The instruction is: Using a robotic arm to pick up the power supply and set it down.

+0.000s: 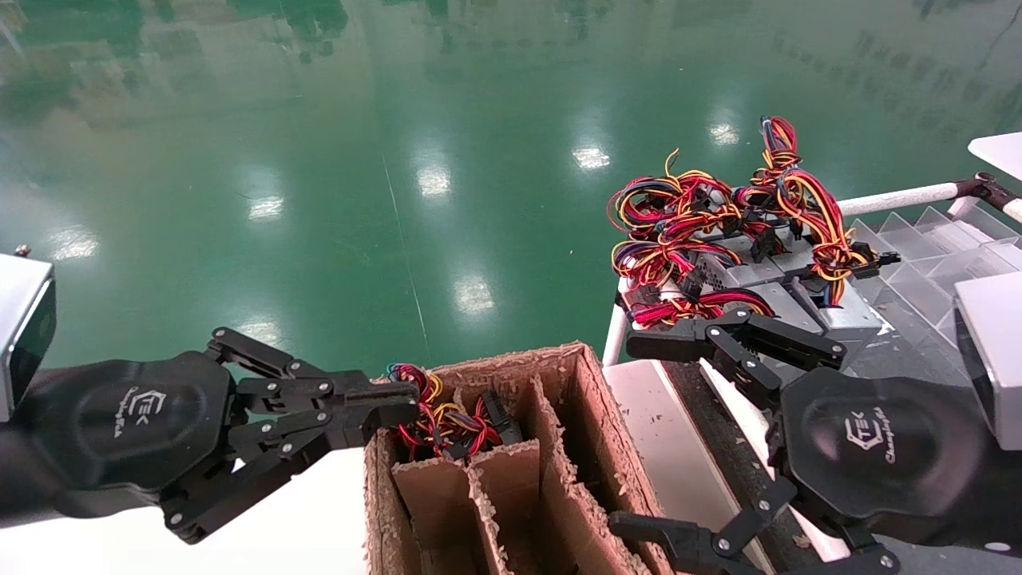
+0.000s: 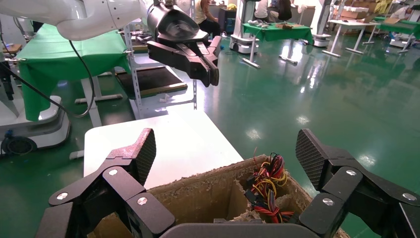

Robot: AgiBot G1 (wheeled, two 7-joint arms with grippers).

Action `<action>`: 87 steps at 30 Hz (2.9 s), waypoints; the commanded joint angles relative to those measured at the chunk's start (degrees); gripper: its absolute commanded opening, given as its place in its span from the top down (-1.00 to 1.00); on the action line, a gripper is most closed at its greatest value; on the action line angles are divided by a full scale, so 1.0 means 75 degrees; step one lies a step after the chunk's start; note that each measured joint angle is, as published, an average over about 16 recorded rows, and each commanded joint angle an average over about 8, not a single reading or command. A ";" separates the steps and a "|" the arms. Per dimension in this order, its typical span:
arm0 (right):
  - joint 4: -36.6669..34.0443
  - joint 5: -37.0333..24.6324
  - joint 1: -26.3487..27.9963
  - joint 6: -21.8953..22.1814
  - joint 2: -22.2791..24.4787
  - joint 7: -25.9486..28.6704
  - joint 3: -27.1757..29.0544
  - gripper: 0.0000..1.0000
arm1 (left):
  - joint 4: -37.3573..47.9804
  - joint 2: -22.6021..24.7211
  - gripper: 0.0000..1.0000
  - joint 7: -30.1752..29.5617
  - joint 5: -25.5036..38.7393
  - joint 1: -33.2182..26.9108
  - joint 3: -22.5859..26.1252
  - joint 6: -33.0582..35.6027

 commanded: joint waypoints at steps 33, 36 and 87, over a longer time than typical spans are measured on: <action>0.0265 -0.2498 0.0556 0.1718 -0.0988 0.1353 -0.1268 -1.00 | 0.0001 0.0000 -1.00 0.0001 -0.0001 -0.0001 0.0001 0.0001; 0.0250 -0.3279 0.0883 0.1982 -0.1494 0.1872 -0.1765 -0.34 | 0.0001 0.0000 -1.00 0.0001 -0.0001 -0.0001 0.0001 0.0001; 0.0501 -0.6486 0.0866 0.4080 -0.3330 0.2909 -0.3102 1.00 | 0.0001 -0.0001 -1.00 0.0002 -0.0003 -0.0002 0.0004 0.0000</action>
